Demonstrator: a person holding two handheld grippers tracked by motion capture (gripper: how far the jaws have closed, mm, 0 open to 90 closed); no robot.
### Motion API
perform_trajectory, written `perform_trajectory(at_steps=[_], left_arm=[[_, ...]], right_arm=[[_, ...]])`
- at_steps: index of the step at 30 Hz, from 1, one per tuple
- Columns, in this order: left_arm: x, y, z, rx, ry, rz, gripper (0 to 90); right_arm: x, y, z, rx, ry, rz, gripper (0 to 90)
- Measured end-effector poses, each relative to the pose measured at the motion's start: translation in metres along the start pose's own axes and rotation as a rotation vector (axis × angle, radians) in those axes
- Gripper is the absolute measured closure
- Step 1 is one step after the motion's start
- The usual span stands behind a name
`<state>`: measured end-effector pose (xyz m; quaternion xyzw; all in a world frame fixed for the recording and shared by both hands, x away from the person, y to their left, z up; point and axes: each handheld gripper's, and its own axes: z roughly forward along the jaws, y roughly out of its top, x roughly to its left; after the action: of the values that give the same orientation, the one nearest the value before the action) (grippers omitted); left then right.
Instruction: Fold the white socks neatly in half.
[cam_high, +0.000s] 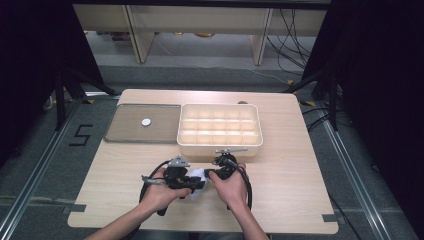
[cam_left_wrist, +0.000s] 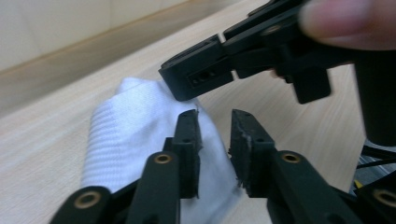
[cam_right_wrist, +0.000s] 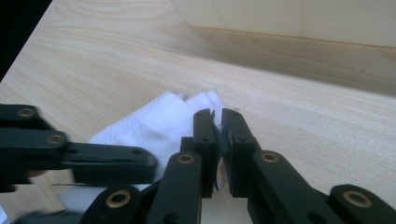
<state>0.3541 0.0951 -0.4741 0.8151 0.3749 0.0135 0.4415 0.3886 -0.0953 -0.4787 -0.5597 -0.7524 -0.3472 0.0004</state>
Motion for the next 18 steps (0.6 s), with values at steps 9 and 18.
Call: perform_trajectory(at_steps=[9, 18], left_arm=[[0.002, -0.016, -0.002, 0.019, 0.004, 0.019, 78.1], [0.000, -0.019, 0.007, 0.043, -0.019, 0.005, 85.6]], right_arm=[[0.004, 0.000, 0.000, 0.000, -0.011, 0.017, 85.3], [-0.001, -0.002, 0.005, 0.005, -0.008, -0.016, 85.5]])
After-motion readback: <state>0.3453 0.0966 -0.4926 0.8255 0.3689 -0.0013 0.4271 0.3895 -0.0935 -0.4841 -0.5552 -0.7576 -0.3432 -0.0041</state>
